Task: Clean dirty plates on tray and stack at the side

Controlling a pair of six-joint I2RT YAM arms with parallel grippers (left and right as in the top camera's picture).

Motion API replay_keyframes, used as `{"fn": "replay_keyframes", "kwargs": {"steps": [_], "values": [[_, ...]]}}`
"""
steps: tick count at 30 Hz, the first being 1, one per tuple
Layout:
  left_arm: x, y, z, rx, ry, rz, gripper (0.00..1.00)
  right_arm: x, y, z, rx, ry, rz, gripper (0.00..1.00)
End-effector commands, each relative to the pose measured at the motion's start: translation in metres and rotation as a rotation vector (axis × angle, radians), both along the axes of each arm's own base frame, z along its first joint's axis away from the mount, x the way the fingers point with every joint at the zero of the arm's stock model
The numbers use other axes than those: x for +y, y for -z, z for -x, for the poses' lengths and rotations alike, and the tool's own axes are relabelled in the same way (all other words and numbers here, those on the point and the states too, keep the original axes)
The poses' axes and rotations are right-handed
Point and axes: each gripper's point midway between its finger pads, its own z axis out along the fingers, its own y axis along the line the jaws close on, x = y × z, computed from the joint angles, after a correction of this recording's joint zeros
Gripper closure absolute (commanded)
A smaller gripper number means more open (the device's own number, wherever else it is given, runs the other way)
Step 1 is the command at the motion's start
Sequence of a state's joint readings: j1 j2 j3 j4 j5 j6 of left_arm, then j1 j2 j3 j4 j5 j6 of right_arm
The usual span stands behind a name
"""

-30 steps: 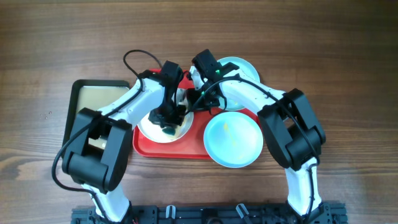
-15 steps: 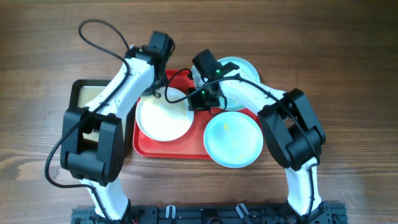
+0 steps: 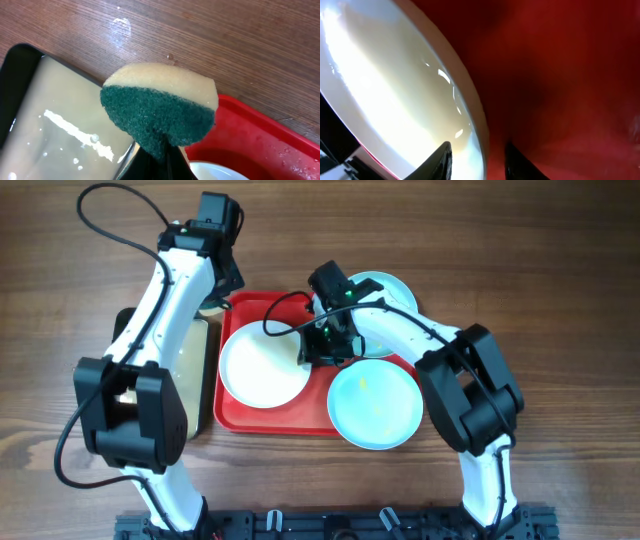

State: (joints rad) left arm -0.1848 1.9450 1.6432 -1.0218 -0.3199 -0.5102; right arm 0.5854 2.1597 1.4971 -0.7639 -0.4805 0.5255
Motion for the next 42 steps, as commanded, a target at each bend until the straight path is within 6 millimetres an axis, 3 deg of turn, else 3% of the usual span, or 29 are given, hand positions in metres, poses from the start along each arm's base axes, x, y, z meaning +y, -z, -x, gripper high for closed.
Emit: {"fn": "replay_keyframes", "kwargs": {"steps": [1, 4, 8, 12, 17, 20, 28, 33, 37, 42], "values": [[-0.003, -0.011, -0.003, -0.025, 0.016, 0.018, 0.96, -0.008, 0.026, 0.013, -0.001, 0.023, 0.152, 0.69], [-0.003, -0.011, -0.002, -0.017, 0.035, 0.011, 0.96, -0.011, 0.031, 0.012, -0.055, 0.022, 0.229, 0.96], [0.001, -0.009, 0.007, 0.03, 0.051, -0.001, 0.96, -0.013, 0.021, -0.003, -0.106, -0.002, 0.209, 0.96], [0.0, -0.001, 0.024, 0.127, 0.095, 0.15, 0.96, -0.023, -0.03, -0.031, -0.281, -0.028, 0.202, 0.96], [0.04, 0.002, 0.032, 0.154, -0.015, 0.205, 0.96, -0.056, -0.104, -0.057, -0.627, 0.001, 0.438, 0.96], [0.046, 0.002, 0.034, 0.156, -0.035, 0.23, 0.96, -0.072, -0.13, -0.065, -0.806, 0.017, 0.646, 0.96], [0.042, 0.002, 0.03, 0.139, -0.049, 0.252, 0.96, -0.062, -0.186, -0.049, -1.15, -0.066, 0.996, 0.96], [0.04, 0.001, 0.025, 0.119, -0.048, 0.269, 0.96, -0.045, -0.213, -0.031, -1.292, -0.112, 1.104, 0.96], [0.039, 0.001, 0.025, 0.116, -0.047, 0.272, 0.96, -0.044, -0.239, -0.021, -1.407, -0.062, 1.21, 0.96], [0.039, 0.001, 0.025, 0.116, -0.047, 0.272, 0.96, -0.039, -0.239, -0.021, -1.416, -0.041, 1.179, 0.96]]}}
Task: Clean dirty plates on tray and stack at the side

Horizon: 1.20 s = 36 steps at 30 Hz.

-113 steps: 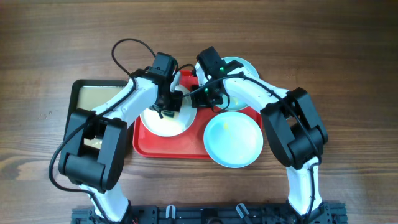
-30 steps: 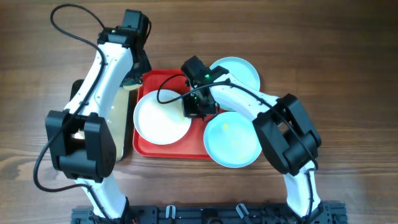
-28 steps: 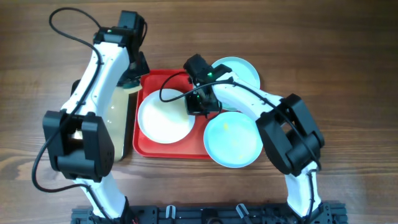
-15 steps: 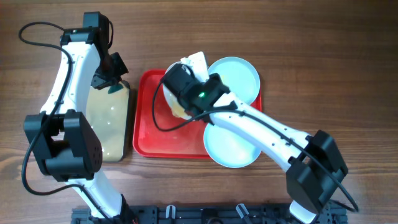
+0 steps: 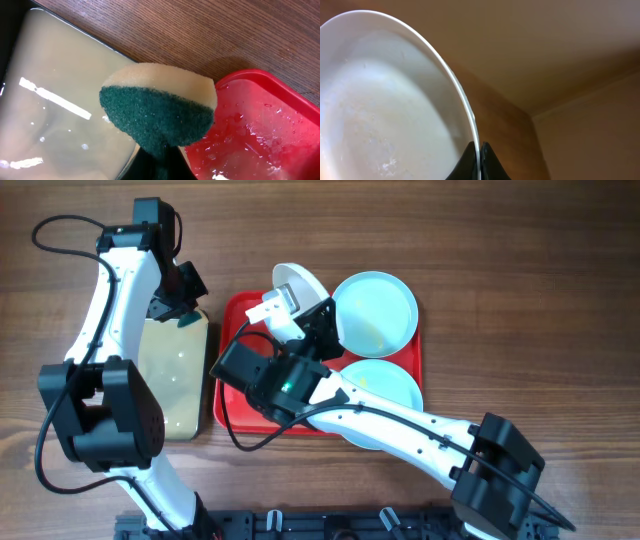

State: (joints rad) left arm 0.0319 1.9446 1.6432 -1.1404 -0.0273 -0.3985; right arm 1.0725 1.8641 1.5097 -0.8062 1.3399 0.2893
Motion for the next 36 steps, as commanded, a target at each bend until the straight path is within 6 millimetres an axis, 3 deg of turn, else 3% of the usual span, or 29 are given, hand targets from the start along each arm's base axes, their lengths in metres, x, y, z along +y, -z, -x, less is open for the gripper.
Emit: {"fn": "replay_keyframes", "kwargs": {"steps": [1, 5, 8, 13, 16, 17, 20, 23, 25, 30, 36], "values": [[-0.003, -0.013, -0.005, -0.041, -0.001, 0.016, 0.96, 0.004, -0.005, -0.001, -0.027, 0.0, -0.032, 0.96], [-0.003, -0.013, -0.005, -0.04, -0.001, 0.016, 0.96, 0.024, 0.03, 0.003, 0.144, -0.077, -0.181, 0.96], [-0.004, -0.013, -0.005, -0.04, -0.001, 0.016, 0.96, 0.051, 0.092, 0.017, 0.492, -0.147, -0.458, 0.96], [-0.005, -0.013, -0.005, -0.042, 0.001, 0.027, 0.96, 0.047, 0.159, 0.022, 0.851, -0.093, -0.719, 0.96], [-0.006, -0.013, -0.005, -0.041, 0.001, 0.031, 0.96, 0.043, 0.186, 0.025, 0.969, -0.06, -0.781, 0.96], [-0.006, -0.013, -0.005, -0.042, 0.001, 0.03, 0.96, 0.042, 0.192, 0.026, 0.992, -0.053, -0.785, 0.96], [-0.006, -0.013, -0.005, -0.041, 0.001, 0.03, 0.96, 0.04, 0.201, 0.023, 1.042, -0.107, -0.752, 0.49], [-0.006, -0.013, -0.005, -0.043, 0.001, 0.03, 0.96, 0.042, 0.196, 0.008, 1.031, -0.25, -0.689, 0.33], [-0.008, -0.013, -0.006, -0.045, 0.003, 0.038, 0.96, 0.055, 0.191, -0.007, 1.028, -0.449, -0.661, 0.32], [-0.008, -0.013, -0.008, -0.052, 0.005, 0.038, 0.96, 0.066, 0.19, -0.036, 0.952, -0.598, -0.659, 0.34], [-0.008, -0.013, -0.008, -0.055, 0.005, 0.038, 0.96, 0.077, 0.223, -0.024, 1.052, -0.623, -0.706, 0.44]]}}
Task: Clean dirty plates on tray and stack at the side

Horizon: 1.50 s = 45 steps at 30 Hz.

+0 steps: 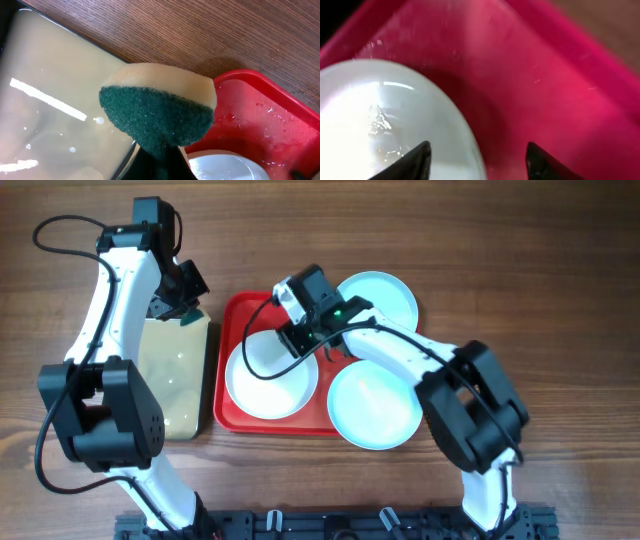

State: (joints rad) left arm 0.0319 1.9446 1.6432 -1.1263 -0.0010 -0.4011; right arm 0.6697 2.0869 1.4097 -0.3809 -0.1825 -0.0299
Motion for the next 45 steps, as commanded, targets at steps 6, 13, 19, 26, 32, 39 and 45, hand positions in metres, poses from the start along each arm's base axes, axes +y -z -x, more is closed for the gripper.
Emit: {"fn": "replay_keyframes", "kwargs": {"steps": [6, 13, 19, 26, 32, 39, 45], "values": [[-0.004, -0.013, -0.005, -0.041, 0.003, 0.012, 0.96, -0.007, 0.024, 0.004, 0.108, 0.157, 0.013, 0.96], [-0.024, -0.013, -0.005, -0.041, 0.028, 0.048, 0.96, -0.058, 0.027, 0.006, 0.332, 0.79, 0.054, 0.96], [-0.068, -0.006, 0.004, -0.007, 0.068, 0.074, 0.96, -0.061, 0.027, 0.003, 0.321, 0.749, 0.058, 0.96], [-0.115, 0.047, 0.035, 0.054, 0.094, 0.079, 0.96, -0.066, 0.027, 0.0, 0.322, 0.74, 0.059, 0.96], [-0.139, 0.064, 0.047, 0.064, 0.156, 0.145, 0.96, -0.066, 0.027, 0.0, 0.321, 0.739, 0.059, 0.96], [-0.154, 0.075, 0.053, 0.042, 0.352, 0.129, 0.96, -0.066, 0.027, 0.0, 0.315, 0.719, 0.066, 0.96], [-0.152, 0.098, 0.077, 0.094, 0.434, 0.145, 0.96, -0.065, 0.027, 0.0, 0.315, 0.719, 0.065, 0.96]]}}
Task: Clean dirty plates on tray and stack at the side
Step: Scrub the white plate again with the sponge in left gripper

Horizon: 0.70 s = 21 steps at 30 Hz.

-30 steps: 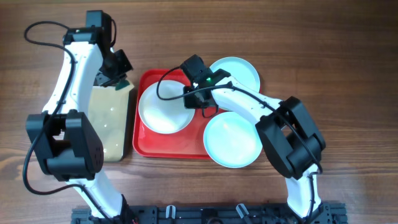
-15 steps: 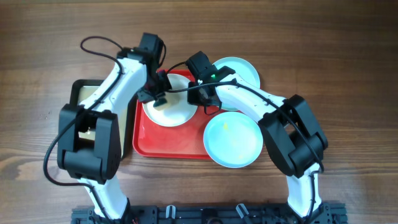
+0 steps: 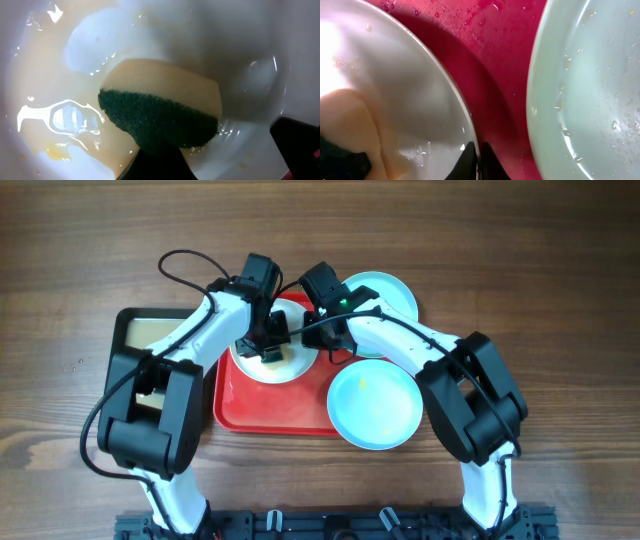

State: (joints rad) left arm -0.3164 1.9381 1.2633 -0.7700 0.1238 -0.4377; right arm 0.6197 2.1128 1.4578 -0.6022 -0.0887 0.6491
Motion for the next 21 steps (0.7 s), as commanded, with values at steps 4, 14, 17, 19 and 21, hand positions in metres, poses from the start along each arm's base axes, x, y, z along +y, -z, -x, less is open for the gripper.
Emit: {"fn": "replay_keyframes", "kwargs": {"steps": [4, 14, 17, 19, 21], "values": [[0.023, 0.011, 0.023, 0.032, 0.247, -0.134, 0.96, -0.013, 0.007, -0.003, -0.008, 0.005, 0.052, 0.96], [0.094, -0.015, -0.042, -0.256, 0.031, -0.592, 0.96, -0.014, 0.008, -0.002, -0.006, 0.004, 0.055, 0.96], [0.1, -0.025, -0.058, -0.336, -0.007, -0.643, 0.96, -0.014, 0.008, -0.002, -0.005, 0.004, 0.055, 0.96], [0.101, -0.034, -0.071, -0.406, -0.038, -0.663, 0.96, -0.014, 0.008, -0.002, -0.006, 0.003, 0.055, 0.96], [0.096, -0.046, -0.085, -0.467, -0.098, -0.635, 0.96, -0.014, 0.008, -0.002, -0.006, 0.004, 0.055, 0.96]]}}
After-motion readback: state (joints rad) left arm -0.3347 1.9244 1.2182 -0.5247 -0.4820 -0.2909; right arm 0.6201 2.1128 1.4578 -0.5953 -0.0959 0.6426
